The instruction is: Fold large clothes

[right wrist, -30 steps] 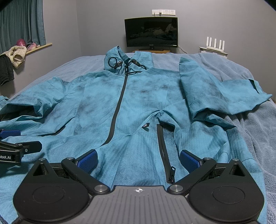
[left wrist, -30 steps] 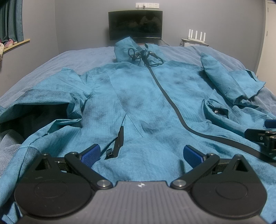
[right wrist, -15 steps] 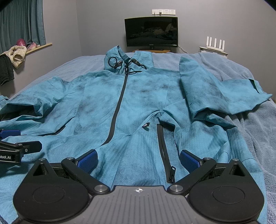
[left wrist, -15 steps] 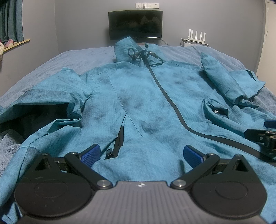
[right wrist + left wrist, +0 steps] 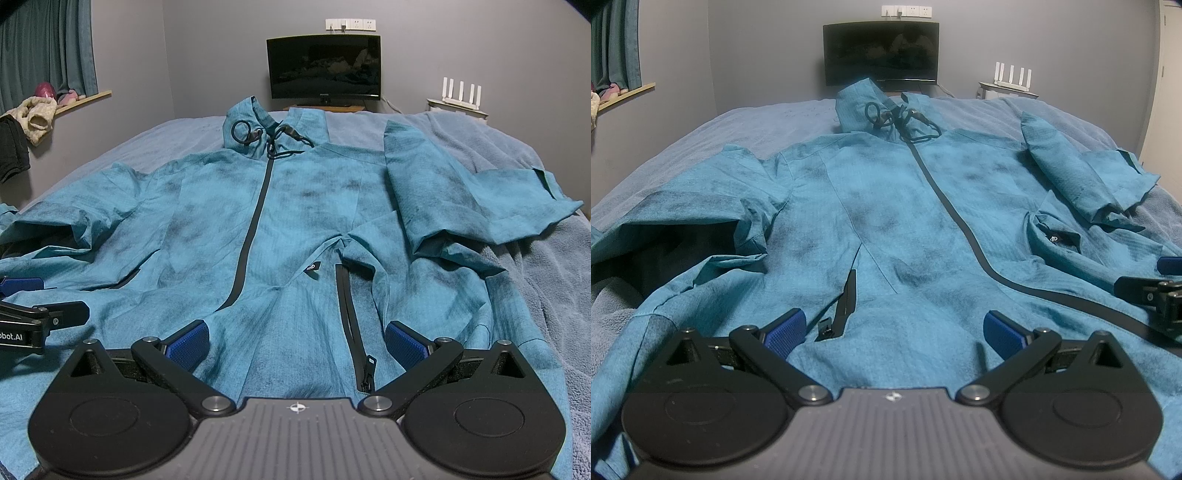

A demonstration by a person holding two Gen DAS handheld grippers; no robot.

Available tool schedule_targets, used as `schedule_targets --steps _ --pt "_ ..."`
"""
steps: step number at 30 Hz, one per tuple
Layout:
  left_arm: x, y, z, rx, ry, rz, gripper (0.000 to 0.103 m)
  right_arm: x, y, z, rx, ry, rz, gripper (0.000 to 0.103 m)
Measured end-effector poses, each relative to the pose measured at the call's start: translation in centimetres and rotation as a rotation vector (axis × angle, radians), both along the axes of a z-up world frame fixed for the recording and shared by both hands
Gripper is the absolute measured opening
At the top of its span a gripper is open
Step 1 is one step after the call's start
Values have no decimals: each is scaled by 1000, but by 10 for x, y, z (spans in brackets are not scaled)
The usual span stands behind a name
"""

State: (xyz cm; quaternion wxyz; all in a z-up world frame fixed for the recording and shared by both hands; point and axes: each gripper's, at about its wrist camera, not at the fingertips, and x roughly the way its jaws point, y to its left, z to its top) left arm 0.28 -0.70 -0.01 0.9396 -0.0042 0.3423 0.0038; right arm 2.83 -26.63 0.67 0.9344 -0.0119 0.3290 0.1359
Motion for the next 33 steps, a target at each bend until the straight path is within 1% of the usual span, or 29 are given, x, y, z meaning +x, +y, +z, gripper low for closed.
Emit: schedule_targets --steps 27,30,32,33 --pt "5 -11 1 -1 -3 7 103 0 1 -1 1 0 1 103" --pt "5 -8 11 -1 -26 32 103 -2 -1 0 7 -23 1 103" --pt "5 -6 28 8 -65 52 103 -6 -3 5 21 -61 -2 103" --pt "7 -5 35 16 -81 55 103 -11 -6 14 32 -81 0 103"
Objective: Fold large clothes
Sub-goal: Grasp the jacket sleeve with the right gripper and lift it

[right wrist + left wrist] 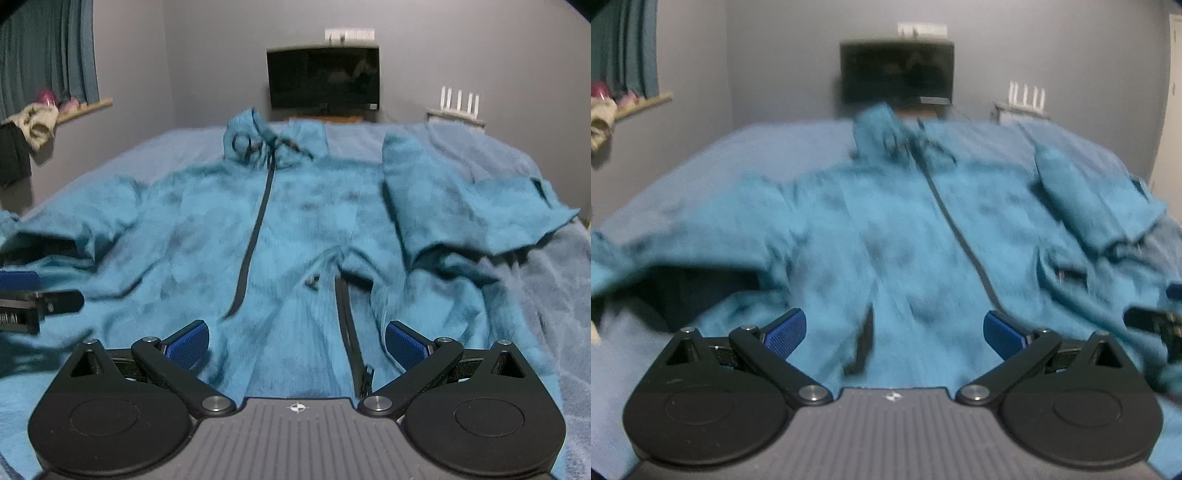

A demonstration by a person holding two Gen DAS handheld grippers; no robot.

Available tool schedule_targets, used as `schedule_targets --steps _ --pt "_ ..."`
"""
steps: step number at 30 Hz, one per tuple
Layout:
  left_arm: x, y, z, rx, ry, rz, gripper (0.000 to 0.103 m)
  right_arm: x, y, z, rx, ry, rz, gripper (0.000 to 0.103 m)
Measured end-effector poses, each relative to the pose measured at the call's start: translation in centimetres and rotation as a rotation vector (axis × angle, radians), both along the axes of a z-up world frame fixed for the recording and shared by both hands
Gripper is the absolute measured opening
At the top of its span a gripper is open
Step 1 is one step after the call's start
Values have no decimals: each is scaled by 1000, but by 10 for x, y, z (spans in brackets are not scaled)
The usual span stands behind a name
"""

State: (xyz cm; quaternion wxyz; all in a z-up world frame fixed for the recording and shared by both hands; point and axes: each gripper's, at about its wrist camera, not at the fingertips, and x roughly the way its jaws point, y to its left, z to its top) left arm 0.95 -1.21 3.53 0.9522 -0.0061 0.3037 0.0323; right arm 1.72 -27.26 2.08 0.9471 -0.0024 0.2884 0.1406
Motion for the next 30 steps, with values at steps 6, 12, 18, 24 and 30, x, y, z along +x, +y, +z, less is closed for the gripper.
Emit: schedule_targets --steps 6,12,18,24,30 --pt "30 17 71 29 -78 33 103 5 -9 39 88 -104 -1 103" --pt "78 31 92 -30 -73 40 103 32 -37 66 119 -180 -106 103" --pt "123 41 44 -62 49 65 103 77 -92 56 107 -207 -365 103" --pt "143 42 -15 39 124 55 103 118 -135 29 1 -175 -513 103" --pt "155 53 -39 -76 152 38 103 166 -182 -3 66 -85 -575 103"
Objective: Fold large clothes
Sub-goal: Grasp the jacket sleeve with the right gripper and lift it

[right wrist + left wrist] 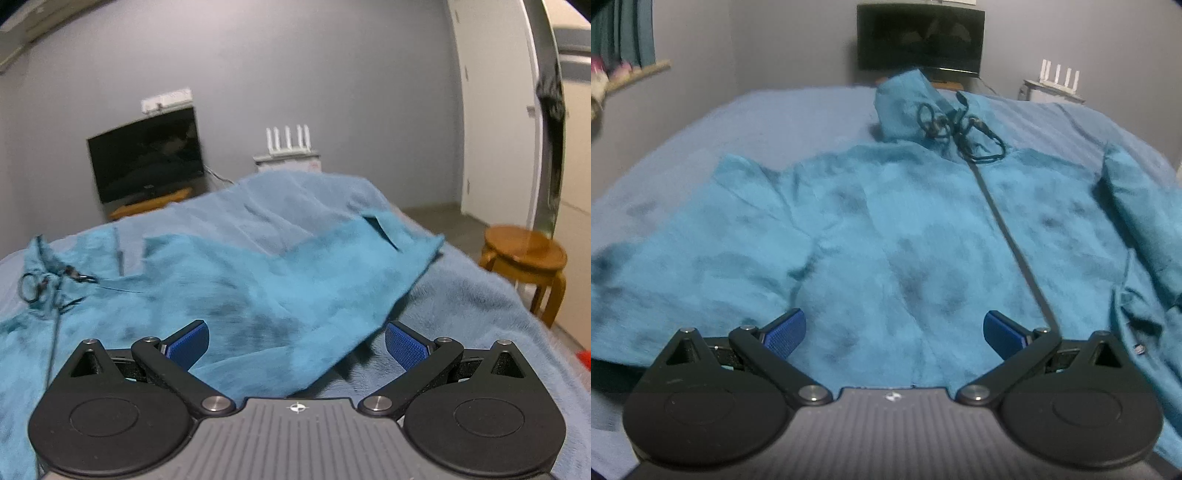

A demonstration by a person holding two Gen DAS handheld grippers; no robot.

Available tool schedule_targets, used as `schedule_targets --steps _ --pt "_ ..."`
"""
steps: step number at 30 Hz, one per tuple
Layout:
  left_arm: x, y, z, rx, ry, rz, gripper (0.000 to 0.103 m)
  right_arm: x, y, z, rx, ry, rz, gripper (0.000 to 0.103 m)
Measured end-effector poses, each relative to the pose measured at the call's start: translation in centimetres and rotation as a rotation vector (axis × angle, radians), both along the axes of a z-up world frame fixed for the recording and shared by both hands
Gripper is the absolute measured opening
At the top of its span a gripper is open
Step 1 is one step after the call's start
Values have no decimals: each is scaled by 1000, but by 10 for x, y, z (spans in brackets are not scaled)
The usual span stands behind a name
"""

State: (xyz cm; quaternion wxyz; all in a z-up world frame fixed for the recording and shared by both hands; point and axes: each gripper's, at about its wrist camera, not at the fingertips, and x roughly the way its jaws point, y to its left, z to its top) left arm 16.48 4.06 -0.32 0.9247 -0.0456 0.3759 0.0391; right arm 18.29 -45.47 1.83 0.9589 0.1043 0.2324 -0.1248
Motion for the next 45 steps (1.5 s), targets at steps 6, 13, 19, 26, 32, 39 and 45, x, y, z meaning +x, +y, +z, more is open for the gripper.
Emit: schedule_targets --steps 6,13,19,26,32,39,45 --pt "10 9 -10 -68 22 6 103 40 -45 -35 102 -9 -107 103" --pt "19 15 -18 -79 66 33 103 60 -93 -67 265 -29 -189 96" --pt "24 17 -23 -75 96 38 103 85 -116 -88 329 -48 -186 89" --pt "27 16 -27 -58 109 30 103 95 -141 -107 466 -110 -191 84" --pt "26 13 -26 -21 85 30 103 98 -158 -119 613 -194 -192 68" --pt "26 13 -25 -29 94 20 103 119 -160 -122 674 -219 -174 32" --pt "28 13 -32 -41 106 13 103 144 -159 -126 650 -222 -194 68"
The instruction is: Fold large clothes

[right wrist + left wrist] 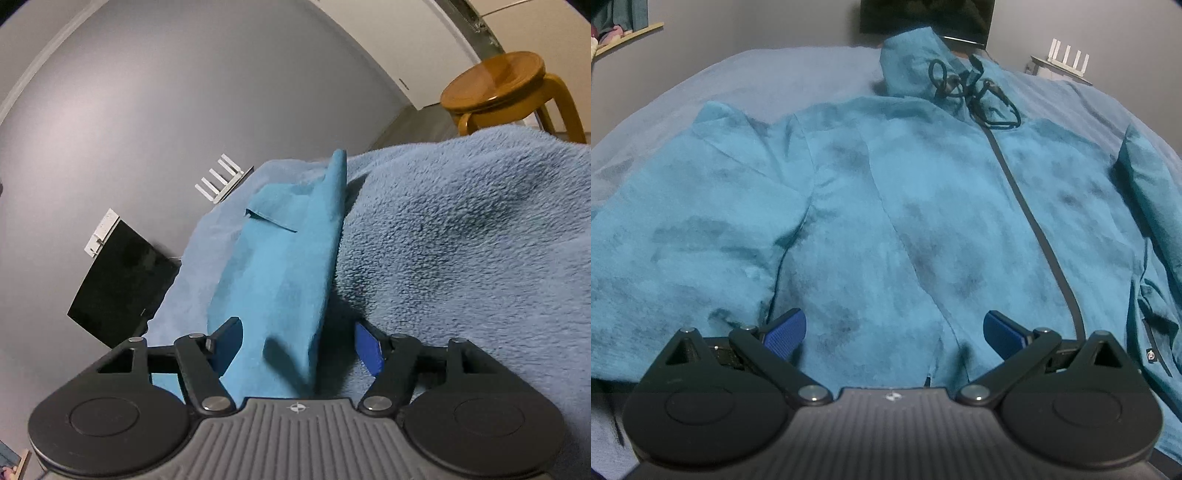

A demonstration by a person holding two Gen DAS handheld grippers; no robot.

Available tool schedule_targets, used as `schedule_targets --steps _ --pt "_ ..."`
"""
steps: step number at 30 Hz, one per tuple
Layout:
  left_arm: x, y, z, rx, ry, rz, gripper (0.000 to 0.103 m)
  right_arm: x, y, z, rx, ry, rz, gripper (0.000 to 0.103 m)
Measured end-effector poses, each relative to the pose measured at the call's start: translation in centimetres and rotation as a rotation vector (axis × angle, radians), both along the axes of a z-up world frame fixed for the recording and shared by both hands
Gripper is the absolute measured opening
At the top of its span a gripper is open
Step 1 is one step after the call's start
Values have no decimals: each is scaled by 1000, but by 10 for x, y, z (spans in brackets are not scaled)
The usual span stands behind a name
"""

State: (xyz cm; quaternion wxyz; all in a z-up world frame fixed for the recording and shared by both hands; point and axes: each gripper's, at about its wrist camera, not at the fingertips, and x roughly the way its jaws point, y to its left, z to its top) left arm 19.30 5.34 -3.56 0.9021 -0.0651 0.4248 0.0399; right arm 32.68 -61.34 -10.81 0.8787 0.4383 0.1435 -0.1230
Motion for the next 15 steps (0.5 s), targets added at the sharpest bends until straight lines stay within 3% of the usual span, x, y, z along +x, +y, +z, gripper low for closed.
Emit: schedule_targets --steps 3,6,9,15 --pt "0 0 -1 3 -7 7 103 13 7 9 30 -54 47 9" --pt "0 0 1 7 -20 6 103 8 21 45 -37 -154 59 3" --pt "-1 -2 2 18 -34 -6 103 4 52 95 -172 -251 123 3" --pt "-6 -3 8 25 -76 -8 103 -23 156 184 -428 -478 358 3"
